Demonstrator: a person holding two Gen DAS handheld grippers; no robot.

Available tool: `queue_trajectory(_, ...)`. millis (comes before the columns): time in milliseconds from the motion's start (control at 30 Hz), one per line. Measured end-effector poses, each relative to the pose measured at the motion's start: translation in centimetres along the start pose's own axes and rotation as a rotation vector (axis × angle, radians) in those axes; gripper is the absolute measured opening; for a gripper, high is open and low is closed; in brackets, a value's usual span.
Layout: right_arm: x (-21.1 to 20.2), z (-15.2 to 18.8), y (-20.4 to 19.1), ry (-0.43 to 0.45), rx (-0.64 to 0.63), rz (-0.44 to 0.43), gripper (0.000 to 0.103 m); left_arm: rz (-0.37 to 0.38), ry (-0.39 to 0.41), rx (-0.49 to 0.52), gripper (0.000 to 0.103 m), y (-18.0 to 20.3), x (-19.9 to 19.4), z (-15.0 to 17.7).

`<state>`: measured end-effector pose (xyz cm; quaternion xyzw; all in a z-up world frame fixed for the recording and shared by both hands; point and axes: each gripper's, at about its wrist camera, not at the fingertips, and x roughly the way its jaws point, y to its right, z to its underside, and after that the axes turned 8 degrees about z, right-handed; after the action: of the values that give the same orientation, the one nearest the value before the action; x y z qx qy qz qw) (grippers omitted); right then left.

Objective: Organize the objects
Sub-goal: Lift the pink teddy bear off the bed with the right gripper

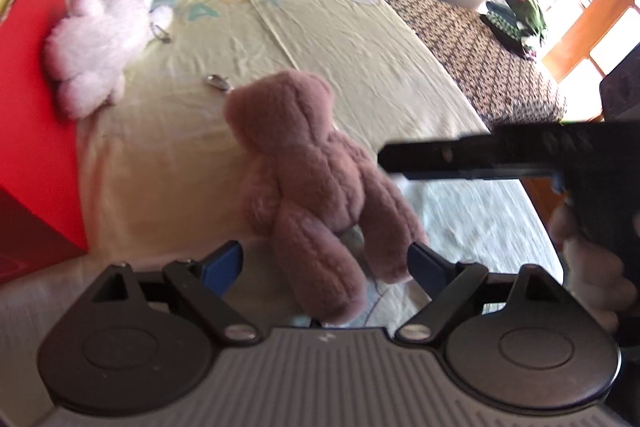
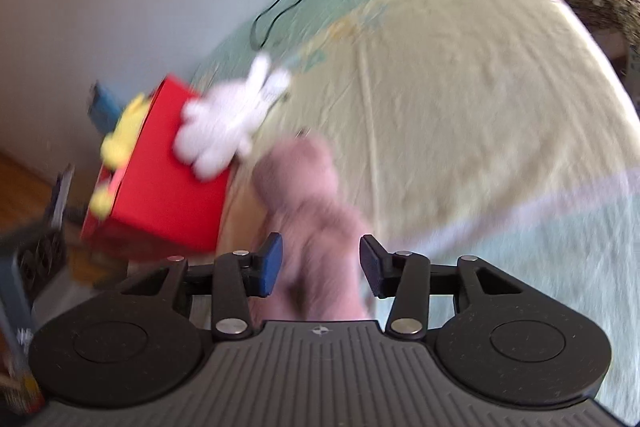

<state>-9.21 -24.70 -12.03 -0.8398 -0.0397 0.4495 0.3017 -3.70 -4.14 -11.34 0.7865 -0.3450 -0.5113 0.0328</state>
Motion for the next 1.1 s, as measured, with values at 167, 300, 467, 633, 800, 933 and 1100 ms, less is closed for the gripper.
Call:
queue_trajectory(167, 2.4, -1.2, 2.2, -0.022, 0.187, -0.016, 0.046, -0.009, 0.017, -0.013, 0.089, -0.2, -0.5, 0.0)
queue_trajectory(300, 4.1, -1.1, 2.1, -0.11, 0.221, -0.069, 0.044, -0.007, 0.031, -0.013, 0.089, -0.3, -1.2, -0.1)
queue_trajectory(467, 3.9, -1.3, 0.1, -0.127, 0.136, -0.108, 0.039, -0.003, 0.051, -0.023, 0.09, -0.8, -2.1, -0.3)
queue_trajectory(633, 3.5, -2.1, -2.3, -0.104, 0.067, -0.172, 0.039, -0.001, 0.092, -0.032, 0.093, -1.2, -3.7, -1.0)
queue_trajectory(800, 4.6, -2.6, -4.4, -0.125, 0.051, -0.251, 0.039, -0.02, 0.096, -0.063, 0.094, -2.4, -3.8, -1.3)
queue_trajectory(933, 6.3, -1.8, -6.0, -0.164, 0.038, -0.279, 0.04, -0.039, 0.086, -0.084, 0.093, -3.6, -3.7, -1.2)
queue_trajectory(1100, 7.2, -1.4, -8.1, -0.177, -0.02, -0.303, 0.041, -0.055, 0.084, -0.09, 0.091, -4.7, -4.1, -1.4)
